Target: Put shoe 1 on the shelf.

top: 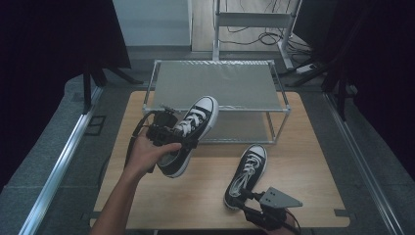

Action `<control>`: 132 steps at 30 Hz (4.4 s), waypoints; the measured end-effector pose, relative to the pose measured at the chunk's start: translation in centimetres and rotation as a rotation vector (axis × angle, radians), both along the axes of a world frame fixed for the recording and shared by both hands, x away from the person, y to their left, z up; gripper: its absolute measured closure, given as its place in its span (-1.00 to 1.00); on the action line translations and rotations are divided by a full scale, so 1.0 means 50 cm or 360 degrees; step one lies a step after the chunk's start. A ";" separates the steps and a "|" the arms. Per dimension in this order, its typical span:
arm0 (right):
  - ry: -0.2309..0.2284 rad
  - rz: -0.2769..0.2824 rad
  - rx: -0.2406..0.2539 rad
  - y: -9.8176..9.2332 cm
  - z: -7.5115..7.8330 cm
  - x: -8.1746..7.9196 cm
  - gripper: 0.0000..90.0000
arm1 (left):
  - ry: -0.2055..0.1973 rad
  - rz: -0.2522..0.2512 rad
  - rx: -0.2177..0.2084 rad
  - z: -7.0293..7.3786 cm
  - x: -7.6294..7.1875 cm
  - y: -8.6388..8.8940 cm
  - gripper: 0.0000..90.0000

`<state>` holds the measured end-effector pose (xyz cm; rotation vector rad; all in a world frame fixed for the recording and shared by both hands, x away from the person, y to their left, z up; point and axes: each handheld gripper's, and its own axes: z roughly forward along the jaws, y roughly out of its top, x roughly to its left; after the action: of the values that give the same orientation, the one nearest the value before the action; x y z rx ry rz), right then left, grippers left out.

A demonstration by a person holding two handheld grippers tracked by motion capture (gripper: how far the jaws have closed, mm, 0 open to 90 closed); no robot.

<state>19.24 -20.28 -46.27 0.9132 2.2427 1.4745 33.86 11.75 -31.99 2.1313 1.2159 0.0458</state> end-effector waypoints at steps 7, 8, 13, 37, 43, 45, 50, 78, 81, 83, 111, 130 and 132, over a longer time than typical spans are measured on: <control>0.0002 0.0002 0.0002 0.000 -0.001 0.001 0.30 | -0.0011 0.0013 -0.0010 0.017 0.011 0.001 -0.63; 0.0001 0.0003 0.0001 0.000 -0.001 0.001 0.30 | -0.0010 0.0017 -0.0015 0.018 0.013 0.001 -0.63; 0.0006 0.0006 -0.0003 0.001 -0.002 0.001 0.30 | -0.0012 0.0023 -0.0023 0.028 0.024 -0.001 -0.63; 0.0014 0.0009 0.0005 0.000 -0.002 0.001 0.29 | 0.0013 0.0149 -0.0006 0.079 0.110 -0.028 -0.63; 0.0012 0.0008 0.0007 -0.001 -0.002 0.001 0.29 | 0.0037 0.0182 0.0012 0.093 0.144 -0.044 -0.63; 0.0013 0.0009 0.0009 -0.002 -0.001 0.001 0.29 | 0.0041 0.0195 0.0026 0.097 0.155 -0.049 -0.63; 0.0014 0.0006 0.0012 -0.003 -0.001 0.001 0.29 | 0.0063 0.0254 0.0019 0.105 0.190 -0.061 -0.63; 0.0020 0.0015 0.0033 -0.009 0.002 0.001 0.29 | 0.0173 0.0597 0.0182 0.110 0.369 -0.115 -0.63; 0.0019 0.0012 0.0036 -0.010 0.003 0.002 0.29 | 0.0184 0.0631 0.0192 0.105 0.381 -0.118 -0.63; 0.0019 0.0013 0.0036 -0.010 0.003 0.001 0.29 | 0.0187 0.0662 0.0202 0.103 0.392 -0.118 -0.63; 0.0028 0.0017 0.0035 -0.009 0.000 0.003 0.29 | 0.0354 0.0862 0.0331 0.064 0.483 -0.127 -0.65; 0.0038 0.0030 0.0022 -0.003 -0.005 0.002 0.29 | 0.0329 0.0907 0.0209 0.085 0.479 -0.116 -0.73; 0.0038 0.0030 0.0021 -0.003 -0.005 0.002 0.29 | 0.0317 0.0891 0.0197 0.090 0.476 -0.114 -0.73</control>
<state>19.31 -20.42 -46.53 0.9210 2.2674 1.4957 57.64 6.07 -27.50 1.8627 1.9416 0.1598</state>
